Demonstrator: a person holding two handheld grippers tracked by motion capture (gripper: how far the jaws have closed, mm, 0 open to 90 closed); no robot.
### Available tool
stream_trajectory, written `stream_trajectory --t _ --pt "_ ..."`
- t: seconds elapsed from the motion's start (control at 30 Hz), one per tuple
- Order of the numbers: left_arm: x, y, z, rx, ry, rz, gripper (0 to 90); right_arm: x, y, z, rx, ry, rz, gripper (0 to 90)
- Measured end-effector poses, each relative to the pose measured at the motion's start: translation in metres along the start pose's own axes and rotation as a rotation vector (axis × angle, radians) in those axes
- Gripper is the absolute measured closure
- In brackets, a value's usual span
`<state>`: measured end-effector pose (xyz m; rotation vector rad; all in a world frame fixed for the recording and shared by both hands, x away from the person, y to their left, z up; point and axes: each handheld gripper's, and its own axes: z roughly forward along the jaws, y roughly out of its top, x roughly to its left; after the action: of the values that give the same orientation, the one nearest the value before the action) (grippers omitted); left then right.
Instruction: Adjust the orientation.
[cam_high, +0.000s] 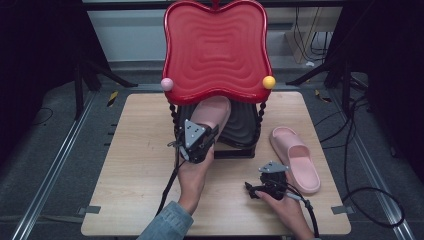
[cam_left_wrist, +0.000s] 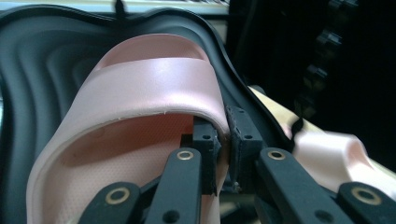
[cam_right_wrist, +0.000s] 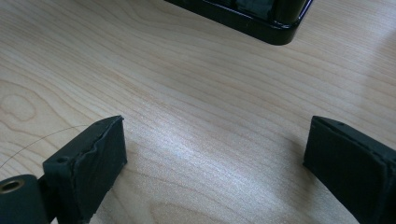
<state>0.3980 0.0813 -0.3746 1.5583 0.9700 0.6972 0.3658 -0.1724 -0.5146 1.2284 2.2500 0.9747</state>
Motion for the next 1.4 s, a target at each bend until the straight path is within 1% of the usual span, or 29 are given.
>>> stream_trajectory --t 0.03,0.1,0.13,0.17,0.23,0.3,0.43,0.5,0.53,0.67,0.7,0.77,0.8,0.87,0.93,0.97,1.1,1.17,1.2,1.4 --pt "0.001 0.0 0.003 -0.008 0.011 -0.011 82.2 0.0 0.0 0.0 0.001 0.001 0.001 5.8" --pt "0.002 -0.001 0.01 -0.025 0.037 -0.016 82.3 0.0 0.0 0.0 0.0 0.002 0.0 5.8" --pt "0.002 -0.002 0.013 -0.031 0.045 -0.016 82.2 0.0 0.0 0.0 0.0 0.002 0.0 5.8" --pt "0.003 -0.002 0.016 -0.037 0.065 -0.009 82.2 0.0 0.0 0.0 -0.001 0.004 0.002 5.8" --pt "0.003 -0.003 0.021 -0.043 0.081 -0.007 82.1 0.0 0.0 0.0 -0.001 0.004 0.001 5.8" --pt "0.005 -0.005 0.025 -0.049 0.098 -0.015 82.0 0.0 0.0 0.0 -0.001 0.004 0.002 5.9" --pt "0.009 -0.004 0.032 -0.073 0.14 -0.058 82.0 0.0 0.0 0.0 -0.001 0.005 0.0 5.8" --pt "0.009 -0.003 0.037 -0.08 0.151 -0.073 82.0 0.0 0.0 0.0 -0.002 0.005 0.0 5.9" --pt "0.009 -0.002 0.039 -0.082 0.153 -0.081 82.0 0.0 0.0 0.0 -0.001 0.006 0.0 5.9" --pt "0.008 0.004 0.045 -0.084 0.156 -0.086 82.0 0.0 0.0 0.0 0.0 0.007 -0.001 5.9" --pt "0.008 0.004 0.046 -0.084 0.164 -0.082 81.9 0.0 0.0 0.0 0.0 0.007 -0.001 5.9" --pt "0.009 0.004 0.048 -0.086 0.167 -0.092 81.8 -0.001 0.0 0.0 0.0 0.008 -0.003 5.9" --pt "0.01 0.004 0.048 -0.079 0.17 -0.087 81.8 -0.001 0.0 0.0 0.0 0.008 -0.003 5.9" --pt "0.01 0.003 0.049 -0.083 0.178 -0.088 81.8 -0.001 0.0 -0.001 0.0 0.008 -0.005 5.9" --pt "0.011 0.002 0.051 -0.086 0.179 -0.103 81.8 -0.001 0.0 -0.001 0.0 0.008 -0.005 5.9" --pt "0.011 0.002 0.051 -0.089 0.188 -0.109 81.8 -0.001 0.0 -0.001 0.0 0.008 -0.005 5.9" --pt "0.013 0.003 0.055 -0.089 0.198 -0.122 81.6 -0.001 0.0 -0.001 0.0 0.008 -0.005 5.9" --pt "0.014 0.002 0.057 -0.086 0.193 -0.136 81.3 -0.001 0.0 -0.001 0.0 0.008 -0.005 5.9" --pt "0.014 0.002 0.057 -0.085 0.197 -0.128 81.2 -0.001 0.0 -0.001 0.0 0.009 -0.005 5.9" --pt "0.014 0.002 0.059 -0.084 0.192 -0.129 80.0 -0.001 0.0 -0.001 0.0 0.009 -0.006 5.9"
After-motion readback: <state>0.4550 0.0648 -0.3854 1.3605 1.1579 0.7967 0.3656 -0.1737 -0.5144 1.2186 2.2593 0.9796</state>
